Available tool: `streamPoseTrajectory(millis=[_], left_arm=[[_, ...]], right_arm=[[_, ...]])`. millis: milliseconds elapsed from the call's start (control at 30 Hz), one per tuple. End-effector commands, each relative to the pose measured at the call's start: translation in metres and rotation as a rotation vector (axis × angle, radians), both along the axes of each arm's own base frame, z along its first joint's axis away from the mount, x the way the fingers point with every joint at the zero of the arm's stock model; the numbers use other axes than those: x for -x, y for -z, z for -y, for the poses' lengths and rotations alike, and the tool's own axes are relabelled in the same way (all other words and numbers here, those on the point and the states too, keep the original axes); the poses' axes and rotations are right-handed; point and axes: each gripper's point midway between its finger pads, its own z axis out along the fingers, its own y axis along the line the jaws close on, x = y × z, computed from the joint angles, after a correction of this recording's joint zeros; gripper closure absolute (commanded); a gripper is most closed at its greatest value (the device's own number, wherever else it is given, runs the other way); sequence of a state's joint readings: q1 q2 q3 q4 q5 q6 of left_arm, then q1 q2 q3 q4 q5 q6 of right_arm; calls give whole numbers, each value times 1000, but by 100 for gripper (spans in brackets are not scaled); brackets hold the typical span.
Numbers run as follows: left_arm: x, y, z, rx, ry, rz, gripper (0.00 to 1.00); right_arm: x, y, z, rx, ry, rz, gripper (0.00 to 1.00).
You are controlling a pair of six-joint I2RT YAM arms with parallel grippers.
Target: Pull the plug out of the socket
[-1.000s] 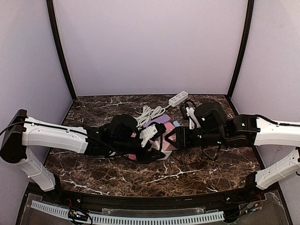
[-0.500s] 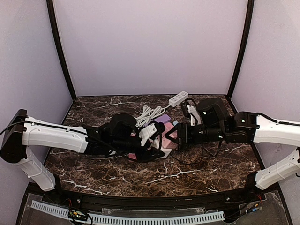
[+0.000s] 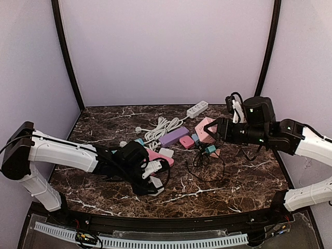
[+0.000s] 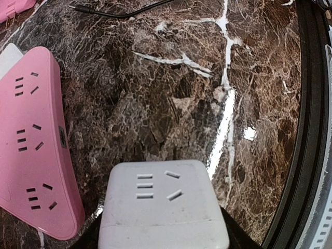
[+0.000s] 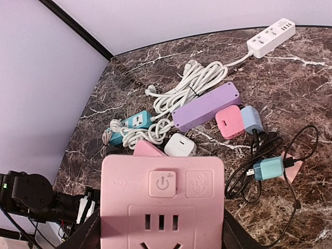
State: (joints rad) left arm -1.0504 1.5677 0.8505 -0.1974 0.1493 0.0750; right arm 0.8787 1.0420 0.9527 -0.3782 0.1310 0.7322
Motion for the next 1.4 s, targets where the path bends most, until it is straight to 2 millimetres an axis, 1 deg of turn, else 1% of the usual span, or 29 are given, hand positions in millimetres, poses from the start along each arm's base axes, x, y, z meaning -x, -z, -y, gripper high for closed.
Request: streamPoseTrajectory(millis=[0, 167, 267, 400, 433, 533, 667, 733, 800, 867, 967, 1067, 1133, 1200, 1233, 1267, 1300, 1333, 1367], left_arm=[[15, 18, -22, -100, -6, -74, 99], [9, 3, -13, -58, -21, -55, 99], [4, -2, -11, -43, -46, -50, 99], [-1, -10, -7, 40, -113, -65, 99], [-4, -15, -1, 80, -130, -65, 99], [-9, -26, 5, 150, -165, -52, 99], [-23, -47, 15, 262, -227, -28, 99], [-29, -56, 17, 312, -251, -24, 98], [-31, -57, 17, 332, -262, -33, 97], [-31, -53, 15, 324, -269, -42, 96], [-30, -43, 12, 303, -277, -59, 93], [-29, -37, 11, 297, -285, -73, 90], [-27, -32, 11, 285, -288, -86, 86], [-27, -28, 11, 276, -291, -97, 82], [-27, -26, 12, 272, -291, -102, 80], [-27, -26, 12, 272, -293, -103, 75], [-27, -25, 11, 272, -296, -101, 73], [-27, -25, 11, 271, -298, -100, 66], [-28, -25, 10, 269, -303, -97, 63]], right_arm=[[-7, -14, 5, 15, 28, 72, 100], [-7, -9, 3, 23, 24, 61, 100], [-8, -1, 0, 38, 15, 46, 100], [-8, 15, -8, 54, -9, 19, 100], [-9, 20, -10, 56, -12, 11, 100], [-9, 34, -19, 39, -46, -11, 100], [-10, 61, -36, 25, -103, -76, 100], [-9, 77, -44, 31, -133, -115, 100], [-11, 94, -49, 37, -147, -152, 100], [-12, 109, -53, 43, -158, -186, 100], [-15, 123, -57, 45, -165, -211, 100], [-20, 133, -59, 49, -166, -229, 92], [-22, 142, -60, 58, -167, -250, 89], [-23, 150, -60, 68, -166, -271, 83], [-23, 152, -59, 71, -164, -274, 78], [-24, 153, -59, 74, -161, -275, 71], [-24, 154, -58, 78, -157, -275, 66], [-25, 155, -57, 81, -152, -275, 61], [-25, 155, -55, 83, -147, -275, 57]])
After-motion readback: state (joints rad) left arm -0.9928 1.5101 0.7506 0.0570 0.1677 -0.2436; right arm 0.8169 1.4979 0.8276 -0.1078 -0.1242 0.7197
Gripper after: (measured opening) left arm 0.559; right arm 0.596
